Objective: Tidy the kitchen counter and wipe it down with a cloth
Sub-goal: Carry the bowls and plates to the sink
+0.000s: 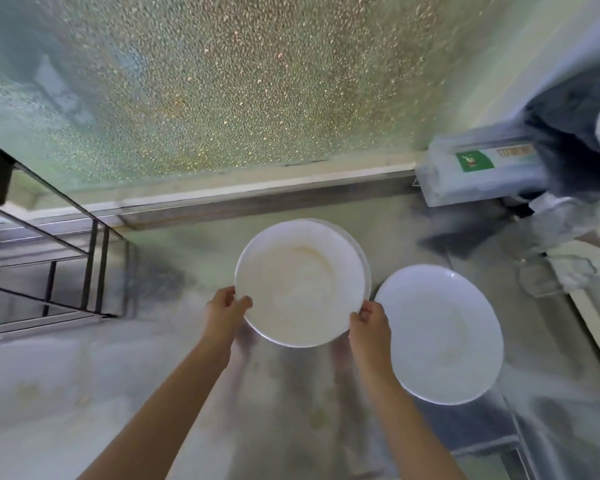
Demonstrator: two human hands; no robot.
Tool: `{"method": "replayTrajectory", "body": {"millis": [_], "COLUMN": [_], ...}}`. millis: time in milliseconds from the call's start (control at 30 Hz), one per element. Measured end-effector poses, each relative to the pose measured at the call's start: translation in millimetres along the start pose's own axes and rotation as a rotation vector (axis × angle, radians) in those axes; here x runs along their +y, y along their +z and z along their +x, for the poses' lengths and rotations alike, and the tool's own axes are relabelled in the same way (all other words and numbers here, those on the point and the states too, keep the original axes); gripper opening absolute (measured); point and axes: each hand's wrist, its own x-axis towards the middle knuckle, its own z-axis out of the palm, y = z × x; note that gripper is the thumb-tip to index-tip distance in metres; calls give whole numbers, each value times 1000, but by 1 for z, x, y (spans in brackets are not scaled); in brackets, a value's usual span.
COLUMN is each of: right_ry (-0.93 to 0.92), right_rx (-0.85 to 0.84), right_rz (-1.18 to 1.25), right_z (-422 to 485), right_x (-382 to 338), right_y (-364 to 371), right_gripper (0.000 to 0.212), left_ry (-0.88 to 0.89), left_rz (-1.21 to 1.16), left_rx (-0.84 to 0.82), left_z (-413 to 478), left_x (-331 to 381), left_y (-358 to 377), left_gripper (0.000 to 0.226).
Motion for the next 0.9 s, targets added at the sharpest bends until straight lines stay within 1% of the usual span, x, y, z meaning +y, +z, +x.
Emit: {"method": "replayTrajectory", "body": {"millis": [33,133,167,233,267,333,400,467,533,567,633,700,800,900], "right_ry": [-18,-86,-111,-157,-184,-242,-279,-248,-142,-75,47,105,103,76], "right_rx": [12,40,55,86,101,94,25,-82,-180,-202,-178,-125,-68,9], "right_rz": [-35,-161,-226,-329,-337,-294,-249,-243,-222,-175,-53,27,131,196], "right_z": [1,2,1,2,4,14,30,47,60,64,66,61,46,35], "right_x": [1,4,4,3,-1,-10,-20,-32,-43,-48,-55,-55,-44,-35], "right_y": [-1,-3,-3,-5,-8,-12,-15,-14,-11,-8,-3,2,2,-10], "right_gripper": [9,2,3,19,27,36,45,55,64,65,61,58,55,51], "left_ry": [-11,-38,-39,-44,-53,-77,-93,-85,-73,-69,-50,-14,54,126], "left_rz": [-5,-23,-25,-18,-21,-51,-73,-82,-92,-89,-54,-9,37,107], "left_rx": [3,-6,-7,4,14,22,17,5,-14,-28,-65,-102,-93,-78], "left_z": [1,-3,-2,0,2,3,0,-3,-3,-3,-3,-6,-11,-18], "left_x": [-1,3,2,-1,-2,-5,-6,-8,-9,-10,-9,-8,-6,0], "left_y": [3,10,12,15,16,18,20,21,20,20,20,23,22,22], "left_gripper": [61,49,47,50,51,51,50,51,52,54,55,55,54,59]}}
